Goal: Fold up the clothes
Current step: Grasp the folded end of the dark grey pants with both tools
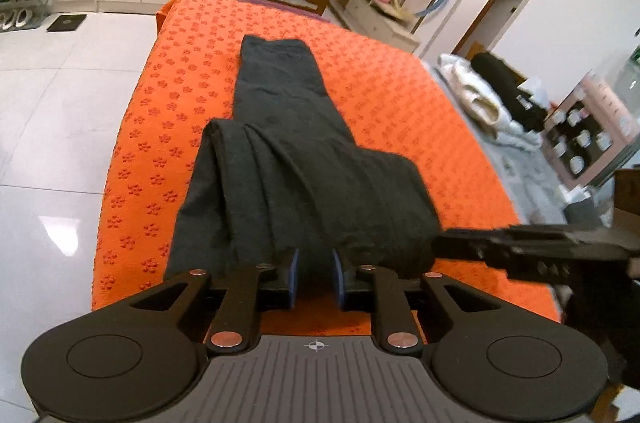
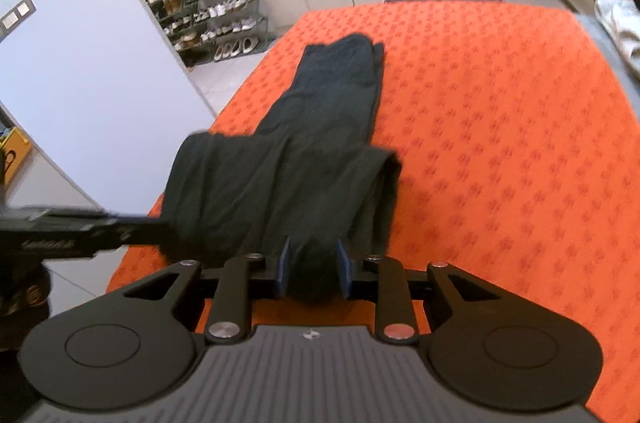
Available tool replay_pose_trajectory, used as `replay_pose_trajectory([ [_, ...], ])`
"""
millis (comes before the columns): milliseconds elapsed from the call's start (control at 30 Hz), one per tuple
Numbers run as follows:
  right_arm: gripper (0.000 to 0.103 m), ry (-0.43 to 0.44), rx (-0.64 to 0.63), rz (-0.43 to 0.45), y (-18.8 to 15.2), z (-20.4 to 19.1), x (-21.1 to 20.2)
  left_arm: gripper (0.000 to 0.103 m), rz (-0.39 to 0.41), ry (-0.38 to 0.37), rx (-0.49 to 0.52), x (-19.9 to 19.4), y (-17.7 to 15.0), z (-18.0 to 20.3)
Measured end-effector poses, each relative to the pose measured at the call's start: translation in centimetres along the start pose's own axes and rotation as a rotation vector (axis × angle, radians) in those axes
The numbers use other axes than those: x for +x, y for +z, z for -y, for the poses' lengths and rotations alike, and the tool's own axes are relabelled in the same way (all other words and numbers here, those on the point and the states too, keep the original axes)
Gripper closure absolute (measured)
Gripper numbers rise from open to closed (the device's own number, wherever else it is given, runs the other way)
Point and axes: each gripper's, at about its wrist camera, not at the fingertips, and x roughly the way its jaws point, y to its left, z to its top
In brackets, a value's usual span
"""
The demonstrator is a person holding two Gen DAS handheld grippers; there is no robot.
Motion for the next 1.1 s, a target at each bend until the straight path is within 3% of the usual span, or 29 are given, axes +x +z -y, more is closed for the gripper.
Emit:
replay_pose_trajectory([
  [133,0.073,-0.012,0.012,-0.02,-1.3,-0.4,0.6,0.074,-0.01,0.013,0.004,0.7,-0.2,0.2],
  [433,0.073,-0.039,0.02,-0.03,-2.0,-0.4,1.9,0.071,-0.02,0.059,0.002,2.4,-0.9,0.7],
  [500,0.081,-0.035,0.014,-0.029,-2.1,-0.5,2.2,0.071,-0.012,0.069,0.013,2.5,-1.1,0.9],
  [567,0.093,-0.032,0.005,-0.025,-2.0,-0.7,2.2,0.076,0.001,0.081,0.021,2.5,-1.2,0.9],
  [600,0.096,-0.032,-0.001,-0.02,-2.0,-0.9,2.1,0.094,0.009,0.082,0.022,2.3,-1.2,0.9],
  [667,0.098,-0.032,-0.008,-0.001,-1.8,-1.1,1.7,0.098,0.026,0.068,0.015,1.4,-1.1,0.5],
  [967,0.1,-0.05,-0.034,0.032,-0.8,-0.6,0.2,0.1,0.068,0.018,0.003,-2.0,-0.9,-1.4],
  [1100,0.1,-0.091,-0.024,0.01,-1.3,0.2,0.8,0.101,0.065,0.077,-0.018,-2.5,-1.4,-3.6],
])
